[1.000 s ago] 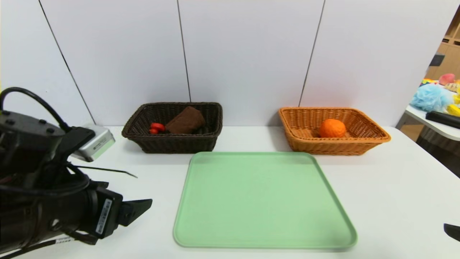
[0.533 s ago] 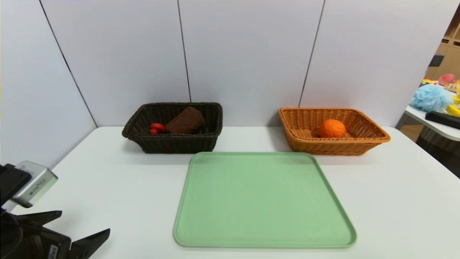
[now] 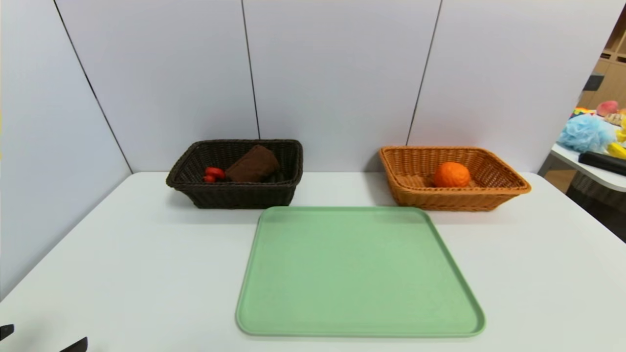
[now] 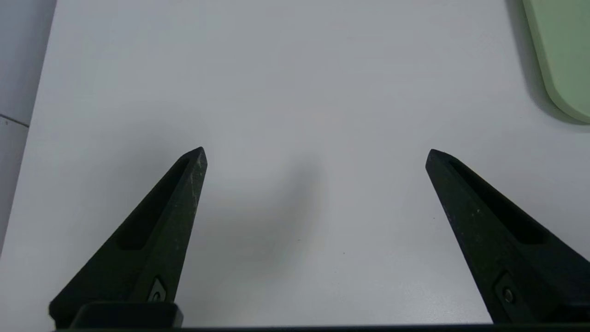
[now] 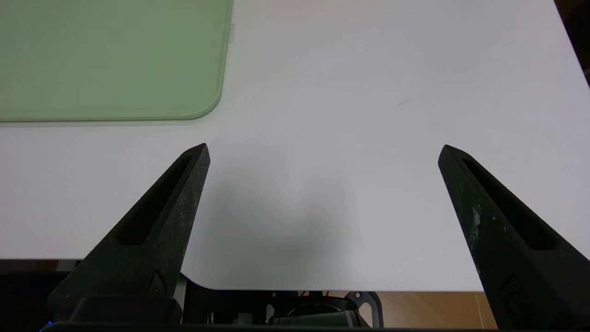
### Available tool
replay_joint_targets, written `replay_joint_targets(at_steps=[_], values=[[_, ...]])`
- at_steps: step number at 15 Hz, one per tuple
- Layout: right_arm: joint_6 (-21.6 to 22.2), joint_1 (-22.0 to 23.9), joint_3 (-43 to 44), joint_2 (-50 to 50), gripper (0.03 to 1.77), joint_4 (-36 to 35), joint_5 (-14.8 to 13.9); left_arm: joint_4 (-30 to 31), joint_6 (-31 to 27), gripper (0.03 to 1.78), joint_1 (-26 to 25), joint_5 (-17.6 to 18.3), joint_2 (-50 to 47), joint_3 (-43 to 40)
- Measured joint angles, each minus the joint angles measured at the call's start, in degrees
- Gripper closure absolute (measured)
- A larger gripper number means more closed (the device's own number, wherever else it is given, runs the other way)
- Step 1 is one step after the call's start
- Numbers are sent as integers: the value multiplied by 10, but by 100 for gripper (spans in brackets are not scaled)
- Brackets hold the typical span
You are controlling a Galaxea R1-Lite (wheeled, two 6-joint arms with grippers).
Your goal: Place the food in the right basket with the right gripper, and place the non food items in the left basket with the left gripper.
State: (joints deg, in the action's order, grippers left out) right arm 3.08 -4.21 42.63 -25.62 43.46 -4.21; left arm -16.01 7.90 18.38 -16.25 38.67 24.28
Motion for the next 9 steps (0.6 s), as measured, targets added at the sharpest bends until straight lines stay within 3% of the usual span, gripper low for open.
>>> replay_joint_targets(at_steps=[2, 9], values=[[-1, 12, -14, 14, 9, -1, 5, 0, -26, 12, -38, 7, -38, -15], [-11, 53, -10, 42, 9, 18, 32, -4, -32, 12, -112, 9, -135, -50]])
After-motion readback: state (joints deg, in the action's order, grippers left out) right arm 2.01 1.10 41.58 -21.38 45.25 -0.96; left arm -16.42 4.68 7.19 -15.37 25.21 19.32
